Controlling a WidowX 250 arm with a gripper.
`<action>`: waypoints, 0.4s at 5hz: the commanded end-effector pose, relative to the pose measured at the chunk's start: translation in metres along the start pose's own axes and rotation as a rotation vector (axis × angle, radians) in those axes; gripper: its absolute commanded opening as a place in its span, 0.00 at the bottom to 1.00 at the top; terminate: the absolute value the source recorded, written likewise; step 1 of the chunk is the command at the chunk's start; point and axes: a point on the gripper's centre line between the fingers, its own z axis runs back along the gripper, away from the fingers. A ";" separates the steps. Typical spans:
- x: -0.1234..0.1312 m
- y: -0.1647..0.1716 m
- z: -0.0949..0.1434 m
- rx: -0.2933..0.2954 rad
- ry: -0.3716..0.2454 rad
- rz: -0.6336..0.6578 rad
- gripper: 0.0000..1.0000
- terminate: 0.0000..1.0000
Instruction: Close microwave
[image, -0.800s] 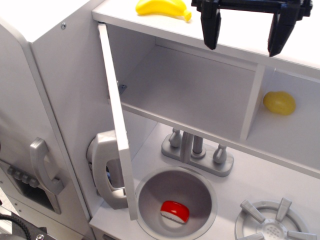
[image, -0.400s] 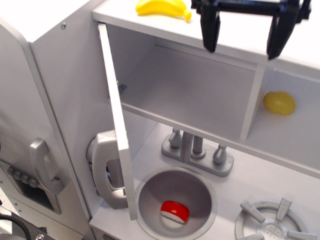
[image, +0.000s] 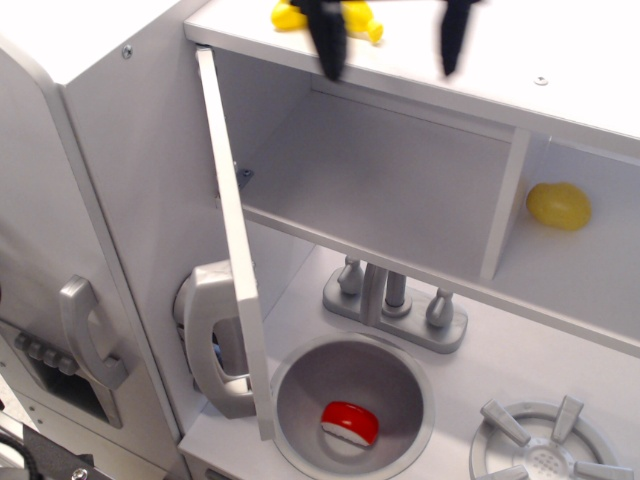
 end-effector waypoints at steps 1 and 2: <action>-0.010 0.040 0.026 -0.035 -0.086 0.017 1.00 0.00; -0.018 0.058 0.027 -0.008 -0.092 0.004 1.00 0.00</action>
